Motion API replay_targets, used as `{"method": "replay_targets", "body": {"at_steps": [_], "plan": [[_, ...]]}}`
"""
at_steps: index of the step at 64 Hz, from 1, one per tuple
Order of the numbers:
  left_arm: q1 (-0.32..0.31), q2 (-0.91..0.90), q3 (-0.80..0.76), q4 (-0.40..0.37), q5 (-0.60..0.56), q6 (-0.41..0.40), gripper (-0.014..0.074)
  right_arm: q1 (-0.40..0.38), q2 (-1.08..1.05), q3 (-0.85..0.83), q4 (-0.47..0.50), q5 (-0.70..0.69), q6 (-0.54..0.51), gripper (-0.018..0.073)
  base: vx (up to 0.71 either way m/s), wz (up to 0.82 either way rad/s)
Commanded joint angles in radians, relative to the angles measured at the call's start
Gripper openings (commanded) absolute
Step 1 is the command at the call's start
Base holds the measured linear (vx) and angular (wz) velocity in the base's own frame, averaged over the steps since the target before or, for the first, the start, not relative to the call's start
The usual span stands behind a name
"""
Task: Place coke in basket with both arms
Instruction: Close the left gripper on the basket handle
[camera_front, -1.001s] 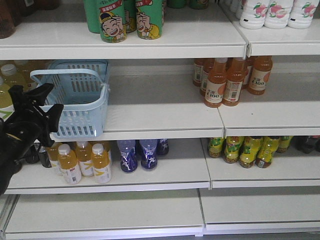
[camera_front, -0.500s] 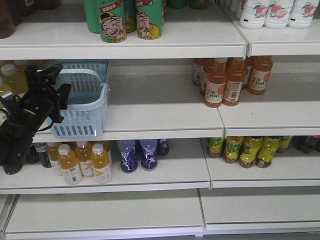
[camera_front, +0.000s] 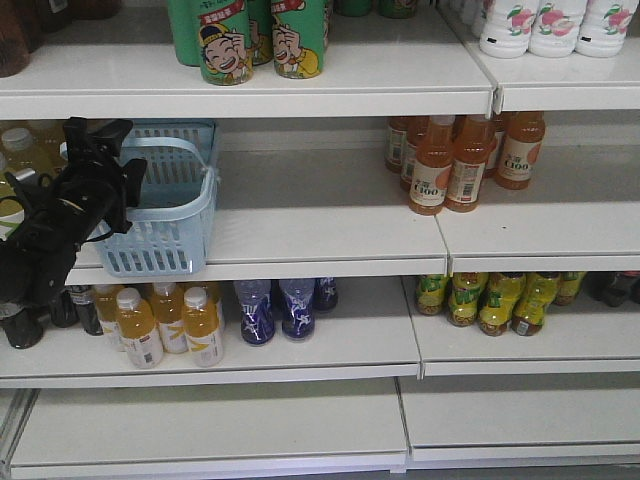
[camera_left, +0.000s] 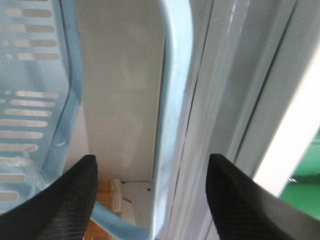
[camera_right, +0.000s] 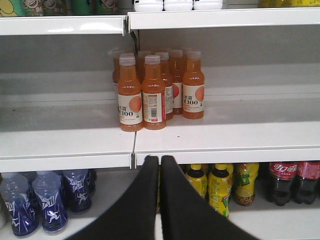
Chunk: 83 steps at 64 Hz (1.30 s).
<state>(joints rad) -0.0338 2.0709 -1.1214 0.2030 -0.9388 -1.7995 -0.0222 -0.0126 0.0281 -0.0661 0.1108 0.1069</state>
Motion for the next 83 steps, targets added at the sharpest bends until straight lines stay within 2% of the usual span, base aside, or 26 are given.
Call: {"method": "replay_targets", "body": {"at_steps": [1,16,25,35,46,52,61,69,76,83], "plan": [[-0.001,-0.042,-0.051,-0.032,-0.041,0.016,0.0459,-0.006,-0.014,0.015,-0.003,-0.077,-0.005,-0.0004,0.00,0.00],[-0.001,0.000,-0.124,-0.034,-0.048,0.016,0.0453,-0.006,-0.014,0.015,-0.003,-0.077,-0.005,-0.0004,0.00,0.00],[-0.001,0.006,-0.134,-0.063,-0.056,0.016,0.0413,-0.006,-0.014,0.015,-0.003,-0.077,-0.005,-0.0004,0.00,0.00],[-0.001,0.006,-0.134,-0.064,-0.077,0.016,0.0293,-0.006,-0.014,0.015,-0.003,-0.077,-0.005,-0.0004,0.00,0.00],[-0.001,0.006,-0.134,-0.064,-0.085,0.016,0.0075,-0.006,-0.014,0.015,-0.003,-0.077,-0.005,-0.0004,0.00,0.00],[-0.001,0.006,-0.134,-0.064,-0.098,0.017,-0.0010,-0.006,-0.014,0.015,-0.003,-0.077,-0.005,-0.0004,0.00,0.00],[-0.001,0.006,-0.133,-0.057,-0.161,0.017,-0.0008,-0.006,-0.014,0.015,-0.003,-0.077,-0.005,-0.0004,0.00,0.00],[-0.001,0.006,-0.133,-0.029,-0.277,0.016,-0.0008,-0.006,-0.014,0.015,-0.003,-0.077,-0.005,-0.0004,0.00,0.00],[-0.001,0.006,-0.133,0.035,-0.357,0.004,-0.0008,-0.006,-0.014,0.015,-0.003,-0.077,-0.005,-0.0004,0.00,0.00],[-0.001,0.006,-0.133,0.134,-0.363,-0.071,-0.0008,-0.006,-0.014,0.015,-0.003,-0.077,-0.005,-0.0004,0.00,0.00]]}}
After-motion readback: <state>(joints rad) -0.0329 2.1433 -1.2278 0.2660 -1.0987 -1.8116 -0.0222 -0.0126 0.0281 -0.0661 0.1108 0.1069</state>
